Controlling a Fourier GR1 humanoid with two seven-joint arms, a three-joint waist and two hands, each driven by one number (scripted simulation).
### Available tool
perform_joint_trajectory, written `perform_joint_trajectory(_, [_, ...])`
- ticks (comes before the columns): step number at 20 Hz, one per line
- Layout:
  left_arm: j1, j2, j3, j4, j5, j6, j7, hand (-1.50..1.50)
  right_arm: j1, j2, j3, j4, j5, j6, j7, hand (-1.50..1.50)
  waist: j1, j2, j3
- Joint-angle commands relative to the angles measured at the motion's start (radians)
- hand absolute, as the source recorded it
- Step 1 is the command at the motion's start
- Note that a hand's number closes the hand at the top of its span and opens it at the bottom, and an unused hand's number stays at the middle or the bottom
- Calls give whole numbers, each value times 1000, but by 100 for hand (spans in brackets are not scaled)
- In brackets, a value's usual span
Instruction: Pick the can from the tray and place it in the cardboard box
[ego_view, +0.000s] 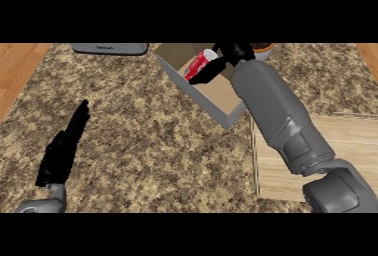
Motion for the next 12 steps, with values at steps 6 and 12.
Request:
perform_joint_trajectory(6, [-28, -2, 9, 30, -13, 12, -2, 0, 1, 23, -213, -17, -197, -166, -104, -150, -5, 12, 1])
perform_joint_trajectory(12, [-14, -31, -23, -10, -24, 21, 20, 0, 6, -98, -375, -15, -364, -58, -208, -150, 2, 16, 2])
